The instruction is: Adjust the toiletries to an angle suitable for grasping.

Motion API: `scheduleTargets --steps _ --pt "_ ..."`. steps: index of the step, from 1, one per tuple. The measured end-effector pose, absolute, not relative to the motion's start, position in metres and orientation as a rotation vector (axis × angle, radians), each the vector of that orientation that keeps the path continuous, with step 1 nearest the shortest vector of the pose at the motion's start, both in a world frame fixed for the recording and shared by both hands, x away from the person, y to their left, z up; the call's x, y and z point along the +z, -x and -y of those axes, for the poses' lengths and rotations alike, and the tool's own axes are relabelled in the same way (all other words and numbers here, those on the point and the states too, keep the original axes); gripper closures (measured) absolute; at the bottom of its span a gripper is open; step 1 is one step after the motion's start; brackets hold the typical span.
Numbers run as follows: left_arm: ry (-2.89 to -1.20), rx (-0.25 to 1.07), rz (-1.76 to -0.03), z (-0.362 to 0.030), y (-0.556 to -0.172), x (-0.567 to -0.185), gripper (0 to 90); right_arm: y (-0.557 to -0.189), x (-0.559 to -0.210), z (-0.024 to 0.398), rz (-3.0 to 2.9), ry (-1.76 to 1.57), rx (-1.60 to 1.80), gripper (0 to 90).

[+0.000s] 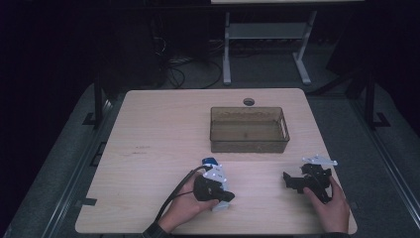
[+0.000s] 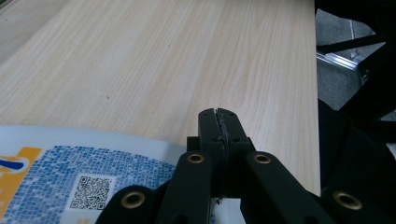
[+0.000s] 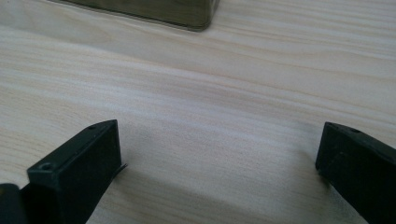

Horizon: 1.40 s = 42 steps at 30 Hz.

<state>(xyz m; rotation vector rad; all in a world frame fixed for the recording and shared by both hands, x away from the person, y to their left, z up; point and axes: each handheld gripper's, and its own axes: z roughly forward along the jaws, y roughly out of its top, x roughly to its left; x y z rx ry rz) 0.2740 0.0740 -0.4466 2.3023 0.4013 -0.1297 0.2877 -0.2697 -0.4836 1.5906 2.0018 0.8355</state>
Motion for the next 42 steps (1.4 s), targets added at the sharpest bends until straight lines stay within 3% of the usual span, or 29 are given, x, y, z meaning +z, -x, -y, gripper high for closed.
scheduleTargets --steps 42 --pt "-2.352 -0.069 -0.492 -0.13 -0.254 -0.451 90.0 -0.288 -0.484 0.27 -2.002 -1.591 0.835 0.0"
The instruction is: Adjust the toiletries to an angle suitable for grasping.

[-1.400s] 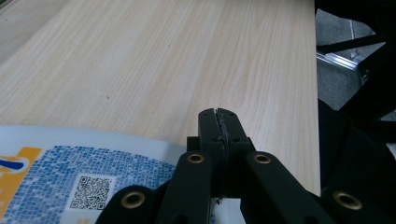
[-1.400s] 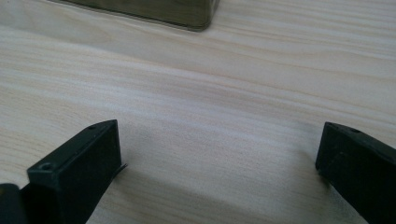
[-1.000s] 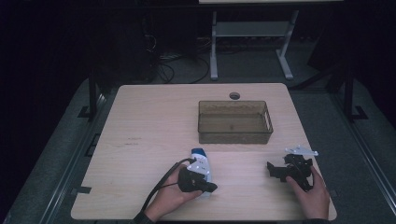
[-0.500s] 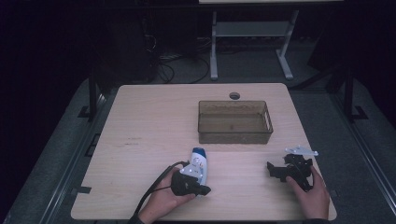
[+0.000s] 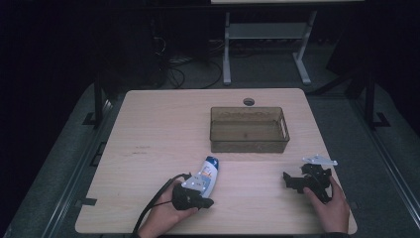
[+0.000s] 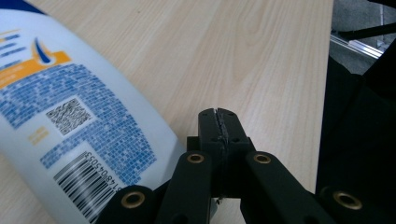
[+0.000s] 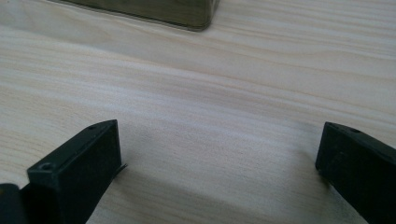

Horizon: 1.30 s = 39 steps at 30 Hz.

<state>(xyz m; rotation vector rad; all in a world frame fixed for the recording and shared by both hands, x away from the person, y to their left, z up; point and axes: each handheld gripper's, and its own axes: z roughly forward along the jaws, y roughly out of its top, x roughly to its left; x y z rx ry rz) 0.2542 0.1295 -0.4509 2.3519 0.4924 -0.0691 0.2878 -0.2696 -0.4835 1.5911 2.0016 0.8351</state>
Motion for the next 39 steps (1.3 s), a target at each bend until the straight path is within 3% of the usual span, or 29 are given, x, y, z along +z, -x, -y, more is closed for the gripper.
scheduleTargets --steps 39 --pt "-2.297 0.048 -0.707 -0.202 -0.267 -0.446 90.0 -0.288 -0.484 0.27 -2.002 -1.591 0.835 0.0"
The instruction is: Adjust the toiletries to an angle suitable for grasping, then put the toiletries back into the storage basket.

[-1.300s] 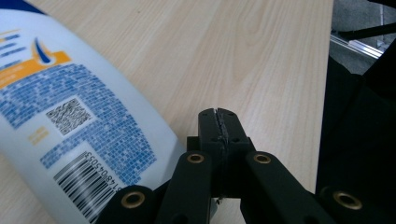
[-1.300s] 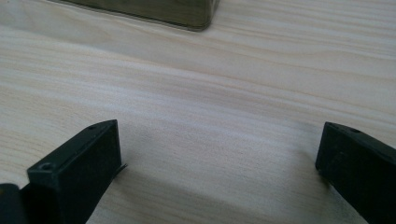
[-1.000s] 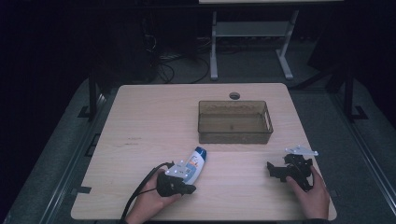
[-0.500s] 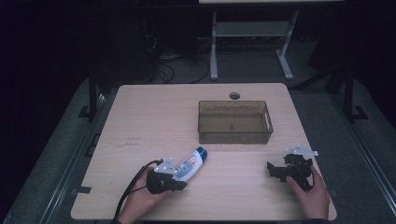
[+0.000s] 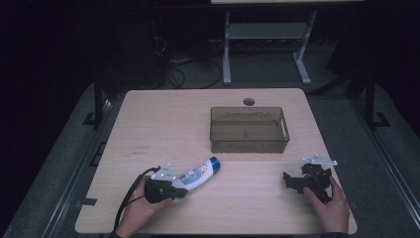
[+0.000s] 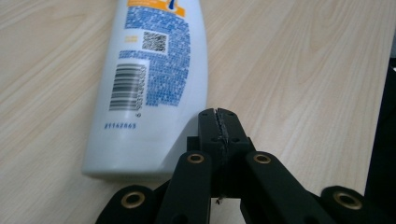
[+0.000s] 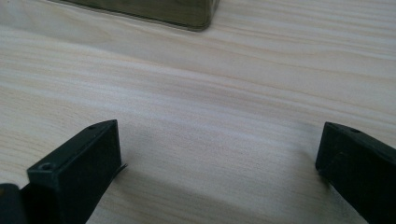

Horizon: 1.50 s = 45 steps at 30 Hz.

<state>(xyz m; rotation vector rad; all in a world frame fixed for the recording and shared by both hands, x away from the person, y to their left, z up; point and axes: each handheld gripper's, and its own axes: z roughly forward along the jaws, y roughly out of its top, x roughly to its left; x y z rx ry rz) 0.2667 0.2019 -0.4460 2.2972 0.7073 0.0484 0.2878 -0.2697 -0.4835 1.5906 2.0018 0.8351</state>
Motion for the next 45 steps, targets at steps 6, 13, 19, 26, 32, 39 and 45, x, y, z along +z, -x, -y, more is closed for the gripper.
scheduleTargets --steps 6,13,19,26,32,39,45 --pt "-2.283 0.079 -0.74 -0.212 -0.27 -0.446 90.0 -0.288 -0.484 0.27 -2.002 -1.591 0.835 0.0" --pt "-2.275 0.092 -0.756 -0.218 -0.271 -0.445 89.9 -0.288 -0.484 0.27 -2.002 -1.591 0.835 0.0" --pt "-2.25 0.083 -0.746 -0.222 -0.271 -0.44 89.9 -0.288 -0.484 0.27 -2.002 -1.591 0.835 0.0" --pt "-2.226 0.082 -0.719 -0.223 -0.269 -0.43 84.4 -0.288 -0.484 0.27 -2.002 -1.591 0.835 0.0" --pt "-2.216 0.099 -0.704 -0.223 -0.27 -0.422 72.3 -0.288 -0.484 0.27 -2.002 -1.591 0.835 0.0" --pt "-2.226 0.133 -0.699 -0.221 -0.277 -0.416 59.6 -0.288 -0.484 0.27 -2.002 -1.591 0.835 0.0" --pt "-2.235 0.148 -0.693 -0.217 -0.284 -0.412 52.4 -0.288 -0.484 0.27 -2.002 -1.592 0.836 0.0"
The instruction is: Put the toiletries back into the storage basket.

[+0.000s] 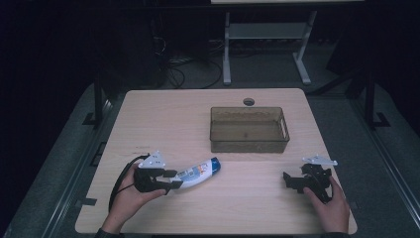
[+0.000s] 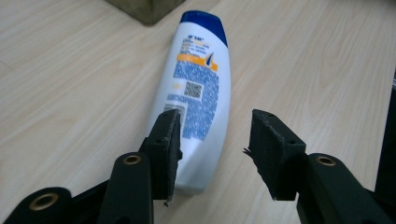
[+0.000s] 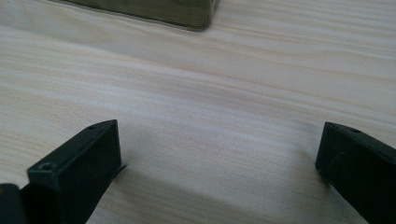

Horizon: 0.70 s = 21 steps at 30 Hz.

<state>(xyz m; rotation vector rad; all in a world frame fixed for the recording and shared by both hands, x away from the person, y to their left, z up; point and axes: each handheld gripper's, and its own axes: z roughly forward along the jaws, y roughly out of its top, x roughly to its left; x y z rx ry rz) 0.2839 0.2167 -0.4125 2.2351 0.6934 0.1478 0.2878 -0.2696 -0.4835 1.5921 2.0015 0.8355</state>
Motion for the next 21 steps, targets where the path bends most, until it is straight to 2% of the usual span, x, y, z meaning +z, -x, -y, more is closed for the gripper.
scheduleTargets --steps 21 --pt "-2.334 0.156 -0.641 -0.181 -0.317 -0.402 41.6 -0.288 -0.484 0.27 -2.002 -1.591 0.835 0.0"
